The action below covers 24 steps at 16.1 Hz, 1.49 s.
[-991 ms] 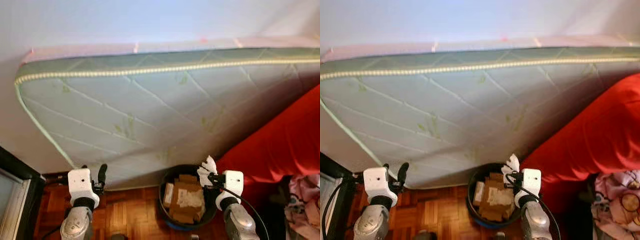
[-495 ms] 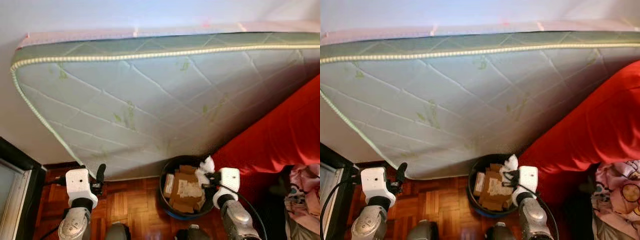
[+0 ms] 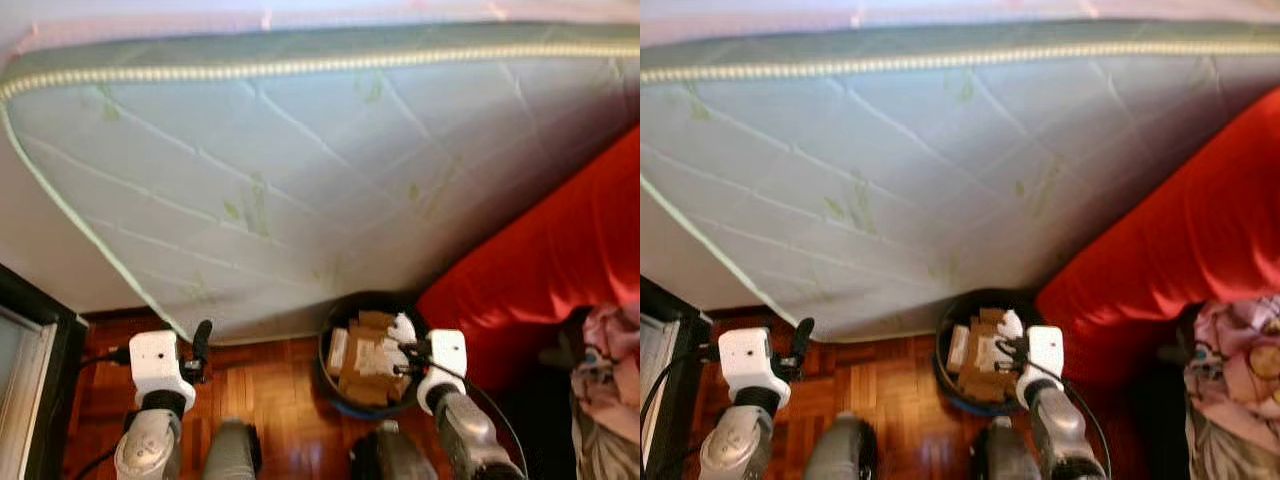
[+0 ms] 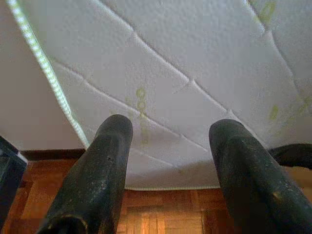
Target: Clean up the room
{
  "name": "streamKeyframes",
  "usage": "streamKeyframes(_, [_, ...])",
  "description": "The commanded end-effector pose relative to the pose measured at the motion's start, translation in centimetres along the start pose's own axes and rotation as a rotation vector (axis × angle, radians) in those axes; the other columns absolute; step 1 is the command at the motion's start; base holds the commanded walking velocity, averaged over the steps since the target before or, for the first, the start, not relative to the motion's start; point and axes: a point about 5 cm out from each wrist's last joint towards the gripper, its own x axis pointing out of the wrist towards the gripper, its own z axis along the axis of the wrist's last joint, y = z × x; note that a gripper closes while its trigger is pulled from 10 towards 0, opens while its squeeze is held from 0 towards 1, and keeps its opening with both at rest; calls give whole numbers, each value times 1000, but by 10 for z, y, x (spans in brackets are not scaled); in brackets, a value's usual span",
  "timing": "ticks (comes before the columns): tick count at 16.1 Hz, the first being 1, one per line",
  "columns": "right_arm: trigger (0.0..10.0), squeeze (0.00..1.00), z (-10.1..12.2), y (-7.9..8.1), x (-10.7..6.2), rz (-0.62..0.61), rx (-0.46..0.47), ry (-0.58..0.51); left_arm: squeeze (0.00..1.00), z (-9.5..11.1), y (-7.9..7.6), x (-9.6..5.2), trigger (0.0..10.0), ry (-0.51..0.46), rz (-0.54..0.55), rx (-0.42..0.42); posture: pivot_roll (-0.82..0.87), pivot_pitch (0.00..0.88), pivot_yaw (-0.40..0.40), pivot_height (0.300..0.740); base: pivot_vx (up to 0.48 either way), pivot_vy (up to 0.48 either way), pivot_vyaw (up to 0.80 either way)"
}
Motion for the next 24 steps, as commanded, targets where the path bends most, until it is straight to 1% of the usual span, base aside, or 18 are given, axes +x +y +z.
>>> streamKeyframes(1, [10000, 0, -5, -4, -1, -21, 13, 43, 0, -1, -1, -4, 10000, 11, 9, -14, 135, 327, -64, 652, 0, 0, 0])
streamKeyframes(3, [10000, 0, 3, -3, 4, -25, 19, 56, 0, 1, -4, -6, 10000, 3, 10, -21, 151, 349, -68, 652, 0, 0, 0])
streamKeyframes(4, [10000, 0, 7, -2, 7, -17, 3, 65, 0, 3, -5, -7, 10000, -1, 12, -22, 161, 356, -69, 652, 0, 0, 0])
streamKeyframes(5, [10000, 0, 12, 0, 9, -12, -4, 67, 0, 8, -5, -9, 10000, -12, 17, -26, 174, 382, -71, 652, 0, 0, 0])
streamKeyframes(6, [10000, 0, 16, 1, 11, -10, -7, 66, 0, 11, -5, -11, 10000, -21, 20, -27, 185, 385, -73, 652, 0, 0, 0])
streamKeyframes(7, [10000, 0, 21, 3, 14, -16, 3, 62, 0, 16, -5, -11, 10000, -32, 17, -28, 193, 397, -78, 652, 0, 0, 0])
streamKeyframes(9, [10000, 0, 28, 4, 17, -46, 66, 47, 0, 28, -7, -12, 10000, -67, 16, -31, 212, 417, -89, 652, 0, 0, 0])
streamKeyframes(10, [10000, 0, 29, 4, 17, -49, 67, 48, 0, 30, -7, -12, 10000, -70, 17, -32, 214, 421, -91, 652, 0, 0, 0])
streamKeyframes(12, [10000, 0, 30, 4, 18, -49, 39, 50, 0, 35, -9, -15, 10000, -79, 14, -31, 226, 437, -100, 652, 0, 0, 0])
streamKeyframes(13, [10000, 0, 32, 0, 18, -70, 22, 51, 0, 38, -10, -20, 10000, -81, 12, -27, 234, 459, -107, 652, 0, 0, 0])
streamKeyframes(14, [10000, 0, 33, -3, 17, -86, 15, 56, 0, 37, -10, -23, 10000, -75, 13, -25, 234, 464, -108, 652, 0, 0, 0])
streamKeyframes(16, [10000, 0, 34, -9, 17, -108, 26, 50, 0, 38, -9, -29, 10000, -52, 18, -22, 238, 480, -106, 652, 0, 0, 0])
streamKeyframes(17, [10000, 0, 34, -10, 16, -114, 56, 37, 0, 40, -9, -31, 10000, -44, 16, -21, 240, 487, -102, 652, 0, 0, 0])
streamKeyframes(20, [10000, 0, 33, -6, 17, -85, 51, 31, 0, 41, -8, -31, 10000, -32, 6, -14, 252, 494, -92, 652, 0, 0, 0])
streamKeyframes(21, [10000, 329, 33, -5, 17, -81, 60, 32, 0, 43, -8, -31, 10000, -33, 4, -12, 255, 492, -88, 652, 0, 0, 0])
streamKeyframes(22, [10000, 588, 33, -4, 17, -80, 71, 29, 0, 45, -8, -30, 10000, -33, 3, -10, 255, 492, -88, 652, 0, 0, 0])
streamKeyframes(23, [10000, 1000, 35, -2, 18, -71, 88, 18, 0, 45, -6, -29, 10000, -31, 1, -6, 260, 493, -83, 652, 0, 0, 0])
streamKeyframes(24, [10000, 1000, 35, -1, 18, -70, 85, 16, 0, 45, -6, -29, 10000, -28, 0, -4, 260, 491, -83, 652, 0, 0, 0])
